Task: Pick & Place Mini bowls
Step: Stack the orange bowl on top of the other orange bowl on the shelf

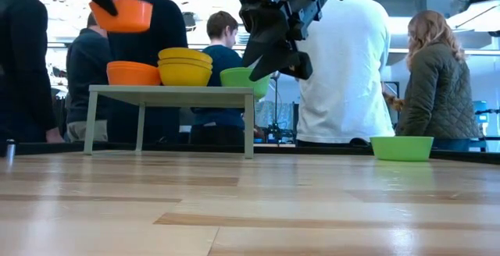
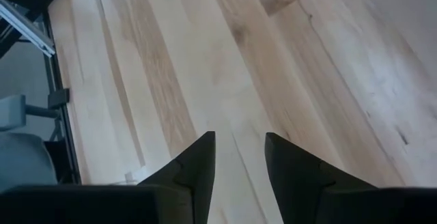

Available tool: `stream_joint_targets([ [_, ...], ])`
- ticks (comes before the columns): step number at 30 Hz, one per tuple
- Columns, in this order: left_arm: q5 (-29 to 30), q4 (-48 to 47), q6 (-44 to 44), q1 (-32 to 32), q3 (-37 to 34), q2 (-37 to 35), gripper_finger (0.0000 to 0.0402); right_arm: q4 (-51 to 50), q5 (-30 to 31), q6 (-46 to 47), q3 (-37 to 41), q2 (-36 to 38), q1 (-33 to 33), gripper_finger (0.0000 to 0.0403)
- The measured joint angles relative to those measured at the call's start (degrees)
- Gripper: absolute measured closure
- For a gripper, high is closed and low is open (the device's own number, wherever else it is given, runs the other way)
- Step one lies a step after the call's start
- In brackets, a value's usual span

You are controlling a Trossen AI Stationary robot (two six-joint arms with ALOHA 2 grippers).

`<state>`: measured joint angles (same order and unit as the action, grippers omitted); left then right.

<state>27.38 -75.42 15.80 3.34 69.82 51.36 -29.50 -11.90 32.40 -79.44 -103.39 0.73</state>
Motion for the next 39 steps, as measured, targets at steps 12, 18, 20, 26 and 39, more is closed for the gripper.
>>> stream_joint_targets([
  [12,-16.14,6.23,15.31,25.59,-0.01,3.64,0.0394,0.0,-0.02,-0.02,0.0,0.0,0.0,0.028],
  [18,-23.53,6.36,16.79,32.48,-0.22,5.58,0.0393,0.0,-0.02,-0.02,0.0,0.0,0.0,0.028],
  [20,-23.55,6.48,16.97,33.21,-0.24,6.45,0.0394,0.0,-0.02,-0.02,0.0,0.0,0.0,0.028],
  [26,-23.59,6.76,16.96,34.07,-0.24,9.94,0.0394,0.0,-0.02,-0.02,0.0,0.0,0.07,0.028],
  [39,-23.93,6.76,14.72,34.17,-0.26,13.97,0.039,0.0,-0.02,-0.02,0.0,0.0,0.42,0.028],
])
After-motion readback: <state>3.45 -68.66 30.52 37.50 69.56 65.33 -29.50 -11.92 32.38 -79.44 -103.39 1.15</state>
